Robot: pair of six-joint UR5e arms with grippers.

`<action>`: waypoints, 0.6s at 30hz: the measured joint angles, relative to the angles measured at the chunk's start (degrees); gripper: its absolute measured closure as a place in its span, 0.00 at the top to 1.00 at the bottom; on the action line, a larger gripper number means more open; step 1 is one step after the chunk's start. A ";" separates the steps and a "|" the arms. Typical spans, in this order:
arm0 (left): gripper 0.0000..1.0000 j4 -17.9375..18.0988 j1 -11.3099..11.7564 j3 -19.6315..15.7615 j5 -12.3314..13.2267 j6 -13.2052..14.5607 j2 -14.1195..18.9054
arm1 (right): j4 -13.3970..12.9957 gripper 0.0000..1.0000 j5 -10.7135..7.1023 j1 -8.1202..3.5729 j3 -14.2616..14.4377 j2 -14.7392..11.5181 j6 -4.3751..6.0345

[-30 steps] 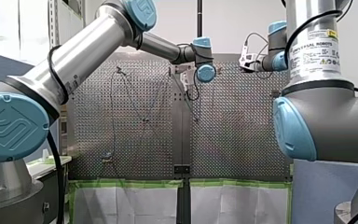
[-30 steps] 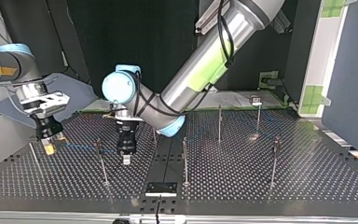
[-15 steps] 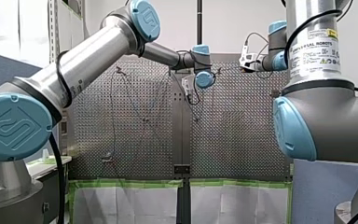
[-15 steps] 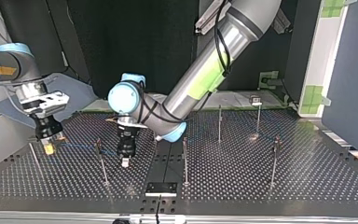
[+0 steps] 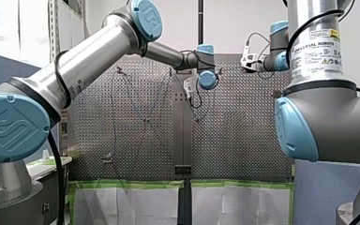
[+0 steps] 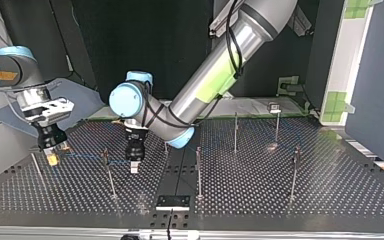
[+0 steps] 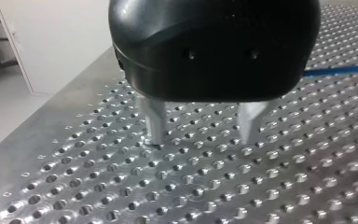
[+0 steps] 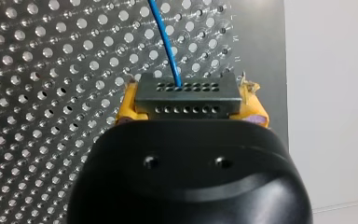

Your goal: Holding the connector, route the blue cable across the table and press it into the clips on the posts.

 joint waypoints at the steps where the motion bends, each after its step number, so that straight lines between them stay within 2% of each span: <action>1: 1.00 -0.38 -0.18 0.00 -0.40 -0.31 0.01 | 0.00 0.00 0.00 0.00 0.00 0.00 0.00; 8: 1.00 -3.51 -1.98 -0.32 -3.49 -3.07 0.18 | 0.00 0.00 0.00 0.00 0.00 0.00 0.00; 13: 1.00 -5.77 -2.98 -2.22 -5.90 -5.09 1.74 | 0.00 0.00 0.00 0.00 0.00 0.00 0.00; 18: 1.00 -5.22 -3.50 -4.47 -7.47 -5.63 3.93 | 0.00 0.00 0.00 0.00 0.00 0.00 0.00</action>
